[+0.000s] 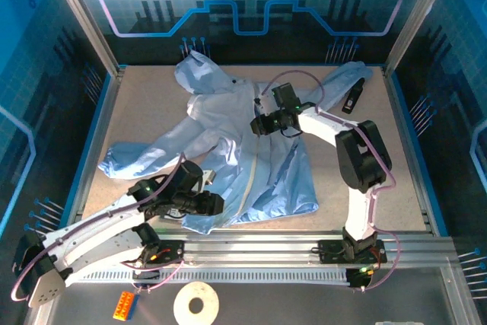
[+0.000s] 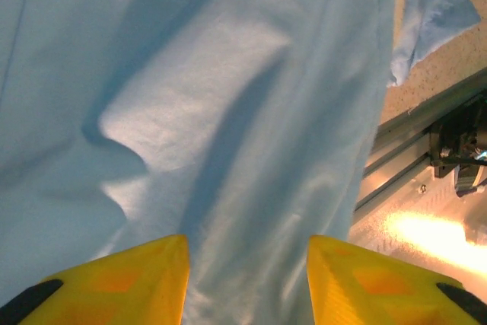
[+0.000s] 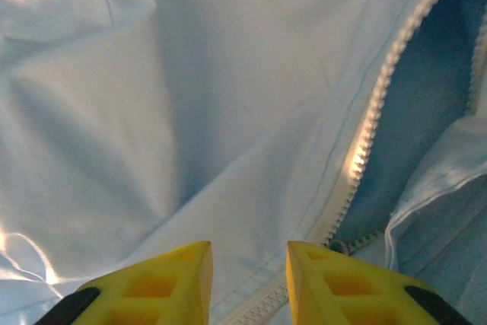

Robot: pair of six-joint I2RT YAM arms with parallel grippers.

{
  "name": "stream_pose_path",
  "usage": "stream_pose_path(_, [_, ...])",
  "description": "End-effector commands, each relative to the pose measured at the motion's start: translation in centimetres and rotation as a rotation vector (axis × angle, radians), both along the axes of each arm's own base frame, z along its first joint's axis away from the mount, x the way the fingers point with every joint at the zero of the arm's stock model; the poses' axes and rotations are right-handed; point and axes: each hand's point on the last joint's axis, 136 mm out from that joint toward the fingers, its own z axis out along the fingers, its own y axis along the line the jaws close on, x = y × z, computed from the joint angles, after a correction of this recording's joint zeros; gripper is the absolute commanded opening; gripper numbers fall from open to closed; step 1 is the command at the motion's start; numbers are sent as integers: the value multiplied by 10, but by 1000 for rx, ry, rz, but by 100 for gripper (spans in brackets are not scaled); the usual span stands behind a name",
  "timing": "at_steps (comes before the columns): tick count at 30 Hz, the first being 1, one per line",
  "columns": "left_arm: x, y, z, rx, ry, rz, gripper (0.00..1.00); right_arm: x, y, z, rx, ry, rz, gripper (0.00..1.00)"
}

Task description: Zip up the jacket

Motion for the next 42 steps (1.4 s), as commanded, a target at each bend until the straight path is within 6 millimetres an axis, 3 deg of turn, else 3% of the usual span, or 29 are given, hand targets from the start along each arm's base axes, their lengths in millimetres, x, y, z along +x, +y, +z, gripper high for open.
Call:
stream_pose_path(1, [5, -7, 23, -14, -87, -56, 51, -3, -4, -9, -40, 20, 49, 32])
stream_pose_path(6, [30, -15, 36, 19, -228, -87, 59, -1, -15, -23, -76, 47, 30, 36])
stream_pose_path(10, [81, -31, 50, 75, -330, -40, 64, 3, -21, -4, 47, 35, -52, 35])
stream_pose_path(14, [139, -53, 50, 70, -279, 34, 60, 5, -32, 6, 112, 34, -118, 35])
stream_pose_path(18, [185, -75, 31, 90, -235, 32, 59, 3, -36, -5, 122, 70, -129, 35])
stream_pose_path(23, [234, -92, -3, 158, -217, 19, 65, 1, -38, -24, 147, 104, -172, 23])
stream_pose_path(29, [256, -84, -43, 302, -198, 32, 70, 0, -51, -37, 99, 98, -238, 16])
stream_pose_path(33, [258, -74, -52, 361, -214, 47, 70, -2, -59, -41, 74, 91, -268, 13])
stream_pose_path(37, [260, -71, -44, 378, -262, 43, 62, -4, -61, -46, 85, 106, -288, 10])
stream_pose_path(42, [257, -82, -66, 362, -213, 3, 60, -5, -60, -47, 112, 113, -304, 7])
